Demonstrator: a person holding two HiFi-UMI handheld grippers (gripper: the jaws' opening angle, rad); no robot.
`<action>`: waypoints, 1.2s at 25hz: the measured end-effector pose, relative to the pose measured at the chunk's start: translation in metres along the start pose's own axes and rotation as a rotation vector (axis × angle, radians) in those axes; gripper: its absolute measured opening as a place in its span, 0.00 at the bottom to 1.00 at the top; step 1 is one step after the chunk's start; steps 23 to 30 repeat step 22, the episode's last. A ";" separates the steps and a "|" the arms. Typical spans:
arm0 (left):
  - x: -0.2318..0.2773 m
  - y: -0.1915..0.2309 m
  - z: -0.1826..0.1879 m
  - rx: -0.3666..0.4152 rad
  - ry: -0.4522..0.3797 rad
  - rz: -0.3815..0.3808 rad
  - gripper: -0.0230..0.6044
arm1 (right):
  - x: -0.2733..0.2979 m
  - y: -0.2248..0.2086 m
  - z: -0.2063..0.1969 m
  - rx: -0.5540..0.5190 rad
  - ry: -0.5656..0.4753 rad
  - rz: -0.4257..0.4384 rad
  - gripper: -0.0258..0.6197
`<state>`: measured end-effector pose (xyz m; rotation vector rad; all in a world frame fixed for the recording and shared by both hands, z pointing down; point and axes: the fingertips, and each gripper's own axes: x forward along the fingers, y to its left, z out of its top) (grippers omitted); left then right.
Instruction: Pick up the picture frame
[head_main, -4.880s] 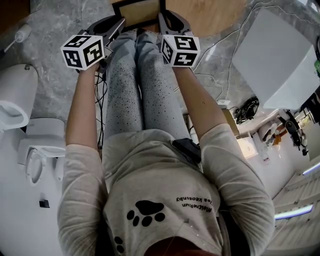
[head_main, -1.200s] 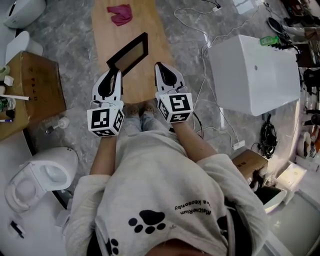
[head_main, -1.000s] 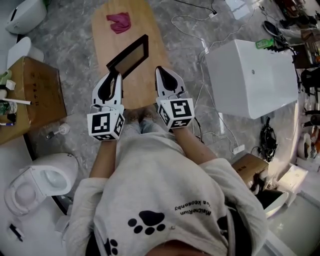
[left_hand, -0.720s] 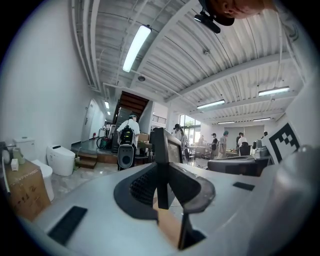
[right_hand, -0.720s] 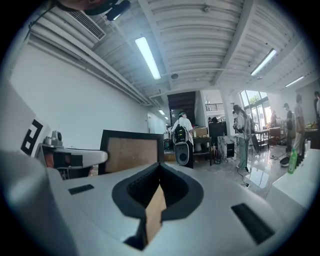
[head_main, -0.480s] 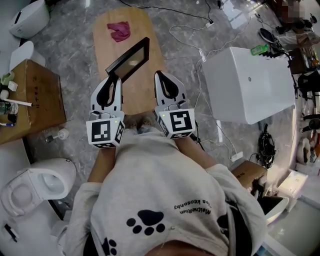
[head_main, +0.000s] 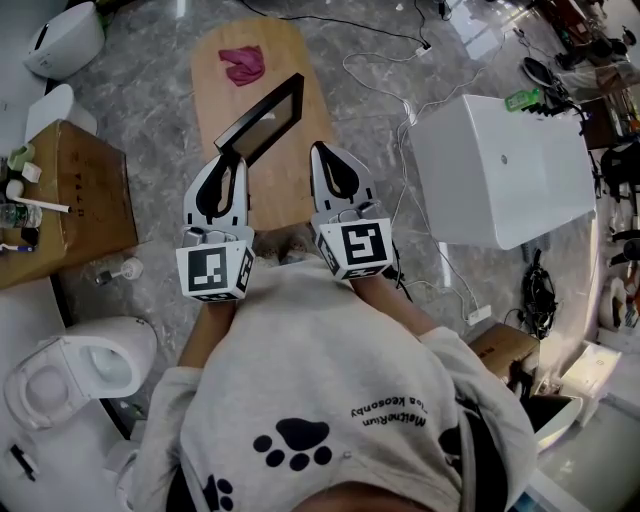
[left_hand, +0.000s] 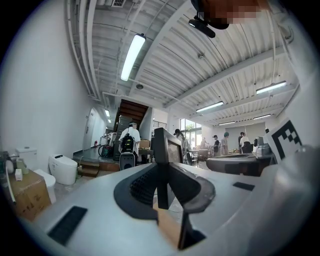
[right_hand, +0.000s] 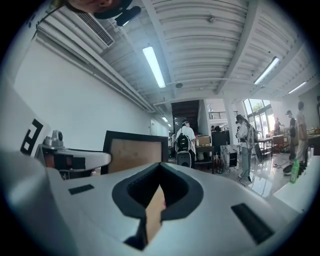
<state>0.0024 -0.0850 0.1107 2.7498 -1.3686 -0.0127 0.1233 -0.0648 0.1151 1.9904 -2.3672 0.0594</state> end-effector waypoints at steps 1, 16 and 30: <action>0.000 0.000 0.000 -0.001 0.001 -0.001 0.16 | 0.000 0.001 -0.001 0.004 0.002 0.004 0.05; -0.001 0.001 -0.007 -0.002 0.021 -0.003 0.16 | 0.002 0.008 -0.004 0.002 0.014 0.035 0.05; 0.004 0.005 -0.008 0.005 0.022 -0.005 0.15 | 0.007 0.010 0.000 -0.017 0.001 0.034 0.05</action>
